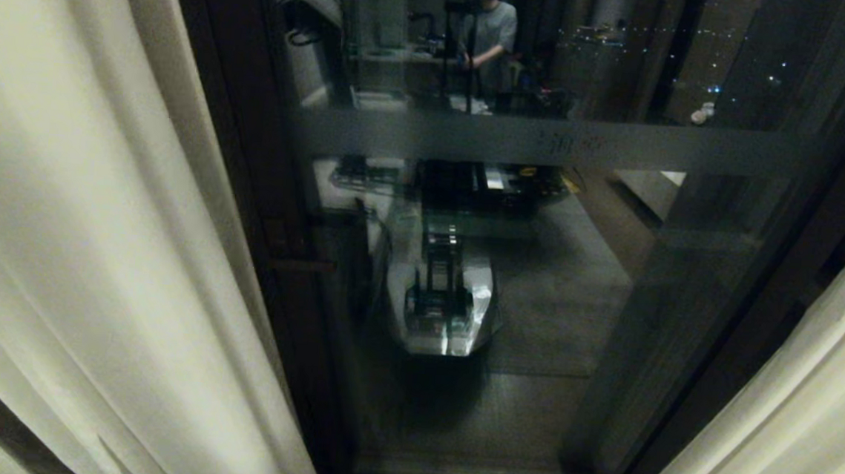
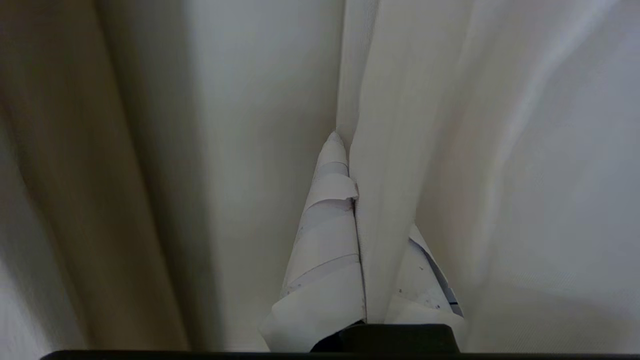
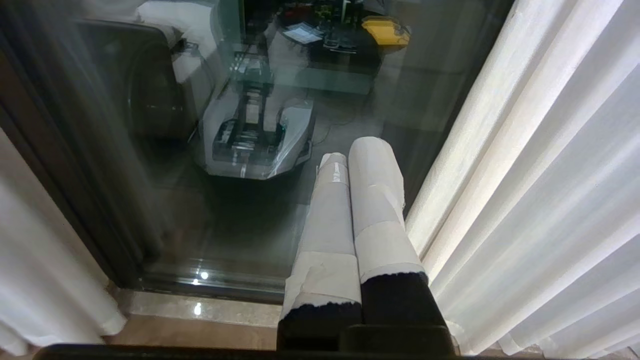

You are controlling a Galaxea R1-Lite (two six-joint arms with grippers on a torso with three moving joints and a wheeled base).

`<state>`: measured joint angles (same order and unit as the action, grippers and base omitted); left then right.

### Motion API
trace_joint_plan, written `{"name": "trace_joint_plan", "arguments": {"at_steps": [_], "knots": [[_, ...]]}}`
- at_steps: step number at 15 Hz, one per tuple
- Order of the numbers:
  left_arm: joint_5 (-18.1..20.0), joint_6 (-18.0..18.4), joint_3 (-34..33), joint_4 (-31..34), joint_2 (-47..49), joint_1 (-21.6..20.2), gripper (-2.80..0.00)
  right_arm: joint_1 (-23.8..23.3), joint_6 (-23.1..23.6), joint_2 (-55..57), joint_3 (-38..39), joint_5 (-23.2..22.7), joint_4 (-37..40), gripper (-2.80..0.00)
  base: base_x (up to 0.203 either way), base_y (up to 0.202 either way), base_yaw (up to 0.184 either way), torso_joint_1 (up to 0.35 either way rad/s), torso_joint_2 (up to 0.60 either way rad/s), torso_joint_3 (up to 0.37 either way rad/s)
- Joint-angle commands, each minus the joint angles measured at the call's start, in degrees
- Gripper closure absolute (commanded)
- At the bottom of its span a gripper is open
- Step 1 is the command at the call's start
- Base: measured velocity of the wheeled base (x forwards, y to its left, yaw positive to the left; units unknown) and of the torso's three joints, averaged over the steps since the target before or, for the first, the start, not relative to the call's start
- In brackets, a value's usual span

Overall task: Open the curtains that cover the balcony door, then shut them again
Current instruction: Pull the inner curtains open on both sides

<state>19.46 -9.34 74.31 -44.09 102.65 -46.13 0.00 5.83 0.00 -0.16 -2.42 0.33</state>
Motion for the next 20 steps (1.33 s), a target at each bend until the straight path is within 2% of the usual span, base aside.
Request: {"name": "trace_joint_plan", "arguments": {"at_steps": [1,5,7,15,20], "knots": [[1.6,-0.1,9.8,-0.5,9.8,-3.1,0.0,0.0,0.1,0.1,0.0,0.0,0.0,0.0,0.0,0.0,0.0,0.0,0.0,0.0],[5.6,-0.1,27.2,-0.1,21.0,-9.1,0.0,0.0,0.1,0.1,0.0,0.0,0.0,0.0,0.0,0.0,0.0,0.0,0.0,0.0],[7.0,-0.1,31.9,0.0,25.1,-12.8,0.0,0.0,0.1,0.1,0.0,0.0,0.0,0.0,0.0,0.0,0.0,0.0,0.0,0.0],[7.2,0.1,34.1,-2.0,30.1,-21.0,0.0,0.0,0.1,0.1,0.0,0.0,0.0,0.0,0.0,0.0,0.0,0.0,0.0,0.0],[8.4,-0.2,31.7,-1.9,25.4,-21.8,0.0,0.0,0.1,0.1,0.1,0.0,0.0,0.0,0.0,0.0,0.0,0.0,0.0,0.0]]}}
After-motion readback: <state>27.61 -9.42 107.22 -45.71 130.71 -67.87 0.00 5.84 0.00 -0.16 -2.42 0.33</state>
